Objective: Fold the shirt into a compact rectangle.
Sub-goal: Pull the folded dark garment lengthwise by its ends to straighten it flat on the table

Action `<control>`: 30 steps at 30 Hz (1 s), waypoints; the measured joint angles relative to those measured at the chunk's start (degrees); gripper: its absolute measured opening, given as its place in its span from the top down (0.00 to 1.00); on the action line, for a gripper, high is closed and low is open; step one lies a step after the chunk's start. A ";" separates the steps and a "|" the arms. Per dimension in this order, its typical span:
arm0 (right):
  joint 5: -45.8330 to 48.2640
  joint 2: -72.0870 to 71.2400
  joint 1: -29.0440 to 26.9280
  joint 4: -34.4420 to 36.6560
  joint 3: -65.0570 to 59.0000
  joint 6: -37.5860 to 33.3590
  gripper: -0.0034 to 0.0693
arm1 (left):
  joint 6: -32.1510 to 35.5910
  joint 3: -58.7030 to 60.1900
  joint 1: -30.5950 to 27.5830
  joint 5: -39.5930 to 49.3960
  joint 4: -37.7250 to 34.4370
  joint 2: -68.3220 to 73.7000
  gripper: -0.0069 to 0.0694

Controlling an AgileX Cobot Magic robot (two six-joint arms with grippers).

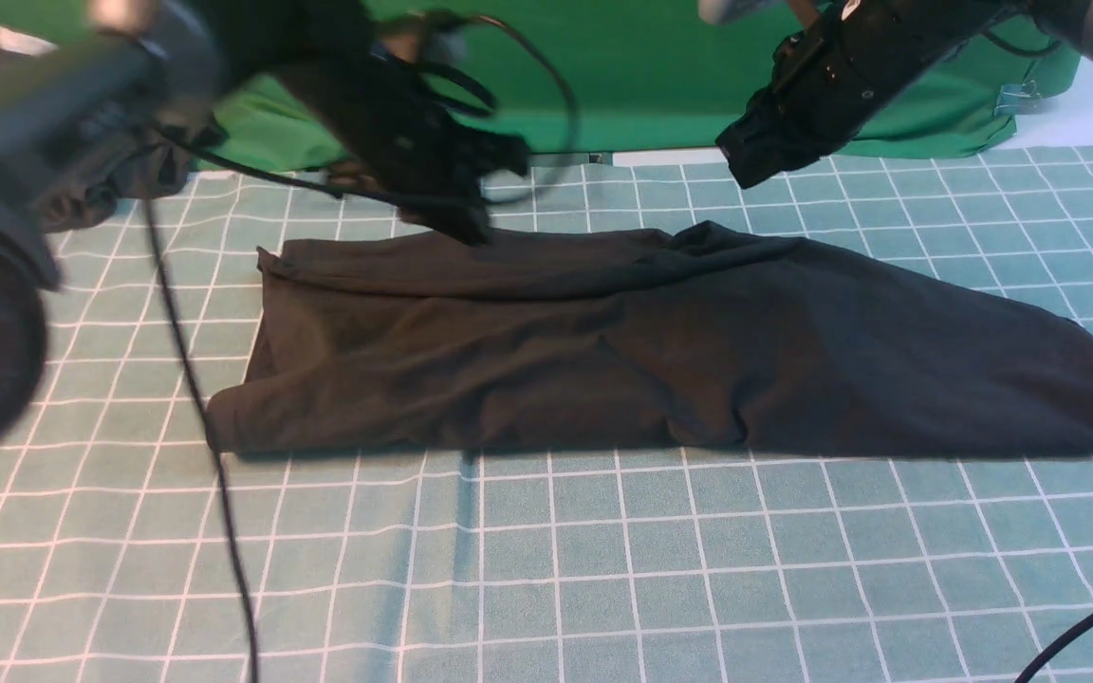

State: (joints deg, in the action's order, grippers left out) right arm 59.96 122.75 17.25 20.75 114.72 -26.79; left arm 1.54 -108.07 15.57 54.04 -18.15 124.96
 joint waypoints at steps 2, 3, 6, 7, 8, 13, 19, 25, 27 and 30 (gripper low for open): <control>1.34 0.00 -0.05 0.14 0.00 0.02 0.93 | 0.45 0.00 2.05 -2.33 -0.03 1.81 0.91; 2.58 0.00 -0.05 0.17 0.00 0.15 0.93 | 0.78 0.00 3.05 -3.72 -0.03 3.43 0.91; 5.18 0.00 -0.05 0.22 0.00 0.20 0.93 | 1.16 0.00 4.21 -5.48 0.03 5.96 0.91; 5.86 -0.06 -0.05 0.22 0.00 0.20 0.93 | 1.16 0.00 4.38 -6.06 0.07 7.04 0.91; 6.08 -0.12 -0.05 0.22 0.00 0.20 0.93 | 1.20 0.00 4.38 -6.51 0.07 7.68 0.91; 6.18 -1.33 -0.05 0.40 0.00 0.20 0.93 | 1.20 -0.05 4.38 -13.97 1.81 9.86 0.90; 6.38 -2.89 -0.05 0.51 0.00 0.26 0.93 | -1.54 -0.23 3.14 -25.69 2.54 11.72 0.90; 7.08 -3.82 -0.05 0.56 0.00 0.20 0.93 | -4.17 -3.10 -1.83 -24.84 0.67 11.29 0.90; 7.71 -3.93 -0.05 0.56 0.00 0.20 0.93 | -4.17 -5.18 -3.44 -19.53 0.45 10.01 0.90; 8.86 -4.00 -0.05 0.11 0.00 0.20 0.93 | -2.83 -6.89 -4.65 -12.87 0.45 7.76 0.90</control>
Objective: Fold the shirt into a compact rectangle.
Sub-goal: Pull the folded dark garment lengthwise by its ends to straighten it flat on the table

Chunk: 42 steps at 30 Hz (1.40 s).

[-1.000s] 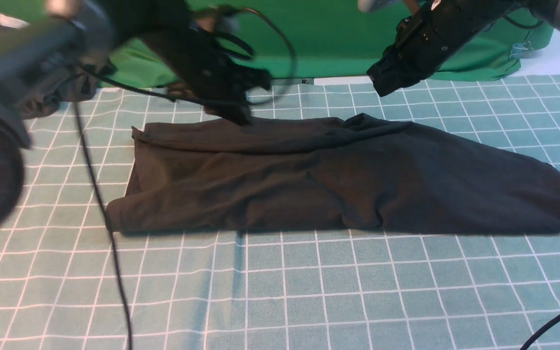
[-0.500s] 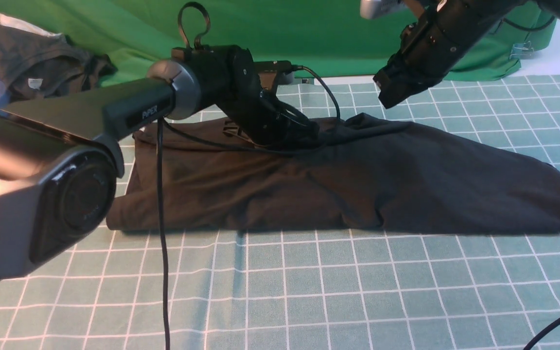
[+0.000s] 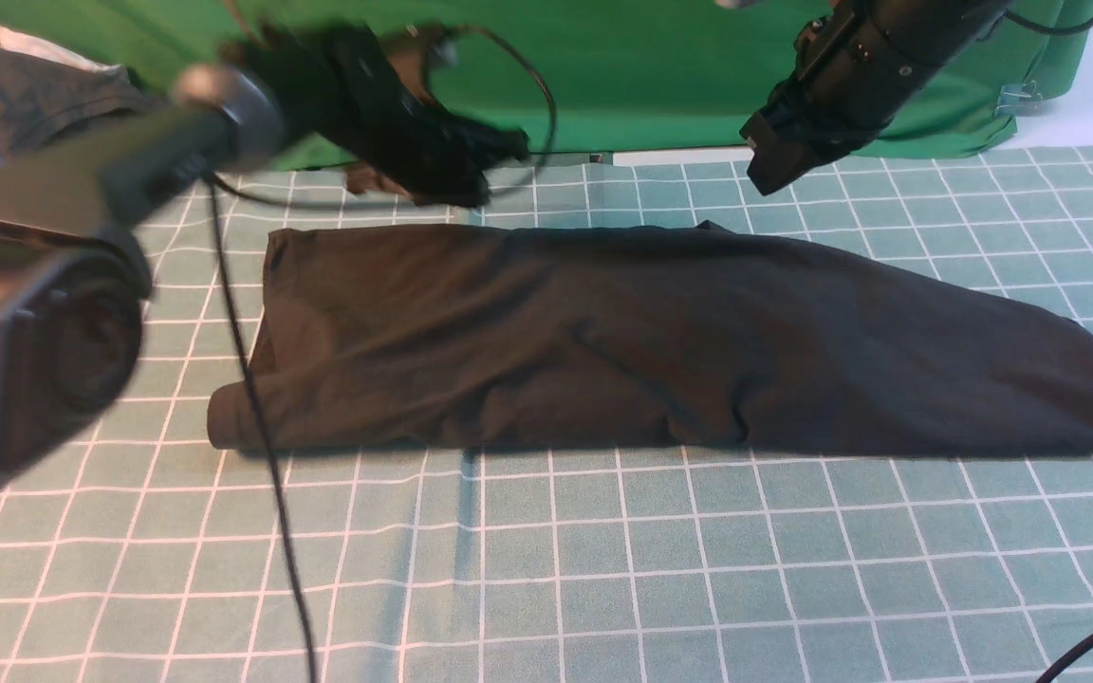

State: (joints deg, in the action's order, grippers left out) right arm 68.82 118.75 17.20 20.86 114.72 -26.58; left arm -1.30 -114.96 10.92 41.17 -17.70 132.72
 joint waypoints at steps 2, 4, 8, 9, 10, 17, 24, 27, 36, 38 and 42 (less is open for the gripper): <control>0.57 -0.27 0.00 -3.21 0.00 1.12 0.93 | 2.08 -0.66 -0.75 7.13 0.98 -3.47 0.90; 0.62 -0.67 0.00 -5.78 0.00 2.44 0.93 | 2.41 -0.80 -0.96 10.13 2.56 -5.28 0.90; 0.61 -3.80 -1.08 -14.44 -1.35 8.47 0.92 | 3.42 -0.84 -1.19 20.51 6.59 -11.30 0.89; 0.56 -4.58 -1.50 -15.02 -2.11 8.90 0.92 | 3.81 -0.43 -1.16 22.47 6.75 -12.61 0.89; 0.51 -6.00 -2.28 -15.41 -3.82 9.62 0.92 | 4.36 0.53 -1.16 23.83 6.75 -14.08 0.89; -1.03 -16.15 -12.66 -16.32 -23.55 11.71 0.92 | 4.93 21.21 -0.13 20.31 6.33 -26.49 0.89; -6.97 -17.33 -24.21 -11.77 -32.64 16.25 0.81 | 4.95 41.20 0.69 5.70 6.16 -29.39 0.89; -10.63 -14.83 -27.56 -10.49 -33.23 16.78 0.53 | 4.95 47.14 0.69 -1.04 6.48 -27.89 0.89; -17.70 -7.38 -29.60 -10.24 -33.23 17.77 0.26 | -5.07 49.45 0.63 -3.48 19.83 -25.61 0.89; -18.11 -5.94 -29.60 -10.11 -33.23 17.77 0.28 | -6.12 49.45 0.63 -3.52 21.13 -25.61 0.89; -19.55 -4.21 -29.60 -7.58 -33.23 17.43 0.35 | -6.73 49.45 0.63 -3.52 21.50 -25.61 0.89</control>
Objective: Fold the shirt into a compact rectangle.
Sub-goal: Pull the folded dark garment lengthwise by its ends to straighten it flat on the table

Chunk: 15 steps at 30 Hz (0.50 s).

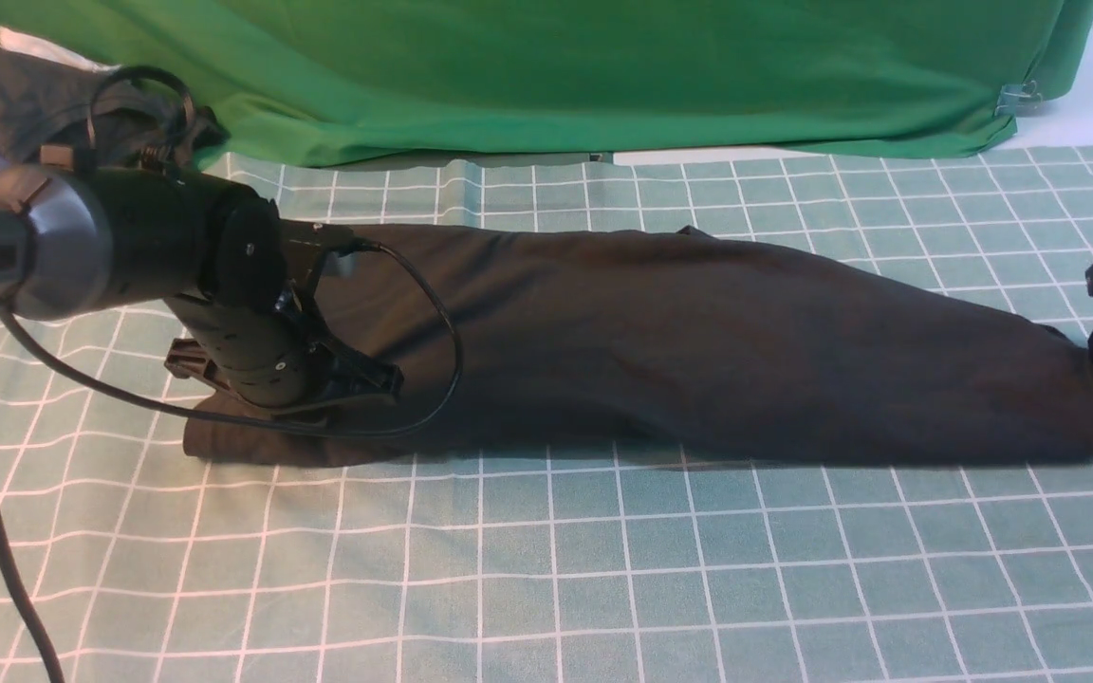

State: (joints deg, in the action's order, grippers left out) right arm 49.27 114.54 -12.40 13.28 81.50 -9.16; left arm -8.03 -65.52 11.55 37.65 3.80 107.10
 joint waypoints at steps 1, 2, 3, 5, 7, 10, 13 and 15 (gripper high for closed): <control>0.00 0.07 0.00 0.83 0.00 -0.27 0.36 | -0.10 0.00 0.00 0.00 -0.04 0.00 0.89; -0.15 0.13 0.00 3.33 0.00 -1.38 0.40 | -0.23 0.00 0.00 0.00 -0.21 0.00 0.89; -0.14 0.13 0.00 4.65 0.00 -2.10 0.41 | -0.36 0.00 0.00 0.00 -0.25 0.00 0.89; -0.18 0.18 0.00 5.81 0.00 -2.86 0.43 | -0.36 0.00 0.00 0.00 -0.28 0.00 0.89; 0.04 0.31 0.00 6.24 0.00 -3.23 0.43 | -0.36 0.00 0.00 0.00 -0.28 0.00 0.89; 0.98 0.90 0.00 6.41 0.00 -3.75 0.44 | -0.36 0.00 0.00 0.00 -0.28 0.00 0.89; 1.45 1.06 0.00 6.52 0.00 -5.10 0.54 | -0.36 0.00 0.00 0.00 -0.28 0.00 0.89; 1.46 1.06 0.00 6.65 0.00 -7.06 0.71 | -0.30 0.00 0.00 0.05 -0.33 0.00 0.89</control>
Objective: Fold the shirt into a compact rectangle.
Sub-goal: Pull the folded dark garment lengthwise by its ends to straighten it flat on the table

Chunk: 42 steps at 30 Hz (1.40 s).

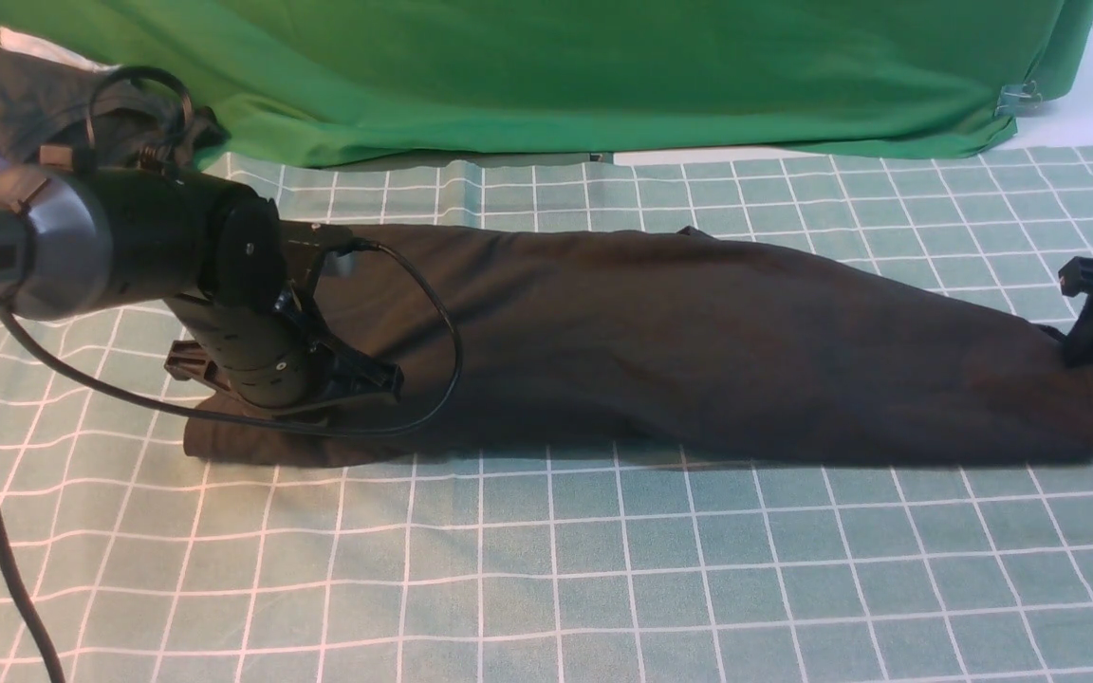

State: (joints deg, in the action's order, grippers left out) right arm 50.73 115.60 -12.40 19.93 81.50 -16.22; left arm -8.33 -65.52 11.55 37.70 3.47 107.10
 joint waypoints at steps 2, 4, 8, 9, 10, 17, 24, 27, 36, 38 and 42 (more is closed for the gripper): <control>-0.20 0.00 0.00 0.13 0.00 -1.99 0.86 | 0.00 0.00 0.00 0.00 0.00 0.00 0.89; -0.63 0.00 0.00 0.11 0.13 -3.00 0.89 | 0.05 0.00 0.00 0.00 0.00 0.00 0.89; -1.14 0.00 0.00 -1.49 1.31 -3.80 0.90 | 0.16 0.00 0.00 0.12 -0.11 0.00 0.89; -1.14 0.00 0.00 -2.13 1.71 -3.80 0.90 | 0.16 0.00 0.00 0.18 -0.11 0.00 0.89; -1.24 0.00 0.00 -3.20 2.55 -3.72 0.90 | 0.16 0.00 0.00 0.25 -0.14 0.00 0.89; -3.38 -0.06 0.00 -4.02 3.67 -3.07 0.90 | 0.41 0.00 0.00 0.28 -0.36 0.00 0.89; -4.40 1.56 0.00 -5.71 3.67 0.67 0.62 | 0.41 0.00 0.00 0.42 -0.36 0.00 0.89; -2.35 0.92 0.00 -6.31 4.07 3.01 0.29 | 0.41 0.00 0.00 0.94 -1.17 -0.32 0.89; 5.44 -4.18 0.18 -6.07 6.65 4.15 0.13 | 0.41 0.06 -0.06 1.68 -3.98 -9.07 0.89; 5.59 -3.83 0.47 -6.07 6.45 4.22 0.13 | 0.41 0.06 -0.06 2.46 -3.98 -12.03 0.89; 5.24 -0.91 1.47 -6.25 6.38 4.44 0.13 | 0.41 0.11 -0.06 4.97 -4.19 -17.61 0.89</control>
State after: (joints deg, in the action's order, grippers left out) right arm 55.97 114.69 -10.93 13.69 87.88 -11.78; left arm -7.93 -65.41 11.49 42.67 -0.72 89.49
